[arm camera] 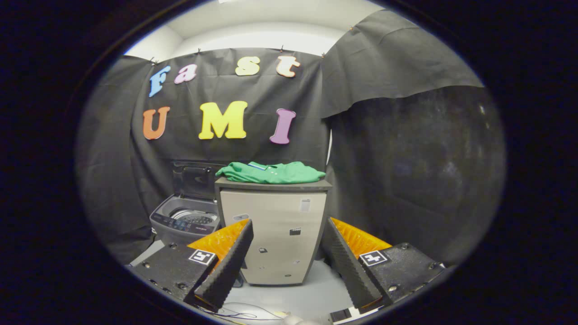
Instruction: Put the clothes into the washing machine and then close the washing machine lid.
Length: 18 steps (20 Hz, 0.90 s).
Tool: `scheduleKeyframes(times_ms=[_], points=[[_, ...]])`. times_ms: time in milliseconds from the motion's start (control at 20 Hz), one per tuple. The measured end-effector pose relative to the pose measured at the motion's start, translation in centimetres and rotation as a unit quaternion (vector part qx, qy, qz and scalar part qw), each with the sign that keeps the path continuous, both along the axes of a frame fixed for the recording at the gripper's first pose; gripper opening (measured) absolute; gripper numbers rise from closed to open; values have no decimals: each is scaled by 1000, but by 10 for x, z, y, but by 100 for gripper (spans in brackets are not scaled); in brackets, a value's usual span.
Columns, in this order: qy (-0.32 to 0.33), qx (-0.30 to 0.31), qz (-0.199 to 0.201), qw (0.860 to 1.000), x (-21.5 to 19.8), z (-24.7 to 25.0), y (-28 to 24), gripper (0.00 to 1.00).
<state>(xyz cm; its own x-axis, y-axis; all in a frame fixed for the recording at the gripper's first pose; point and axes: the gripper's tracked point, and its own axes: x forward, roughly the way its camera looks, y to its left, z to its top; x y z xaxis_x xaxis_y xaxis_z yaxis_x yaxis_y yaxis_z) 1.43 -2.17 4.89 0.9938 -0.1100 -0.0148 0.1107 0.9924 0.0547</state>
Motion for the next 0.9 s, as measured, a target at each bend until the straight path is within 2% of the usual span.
scheduleKeyframes(times_ms=[250,400,650,900], points=[[-8,-8,-13,1000,33,63,-11,100],[-5,2,0,1000,68,95,-6,100],[-1,-2,21,1000,155,143,2,100],[54,1,60,997,257,151,18,100]])
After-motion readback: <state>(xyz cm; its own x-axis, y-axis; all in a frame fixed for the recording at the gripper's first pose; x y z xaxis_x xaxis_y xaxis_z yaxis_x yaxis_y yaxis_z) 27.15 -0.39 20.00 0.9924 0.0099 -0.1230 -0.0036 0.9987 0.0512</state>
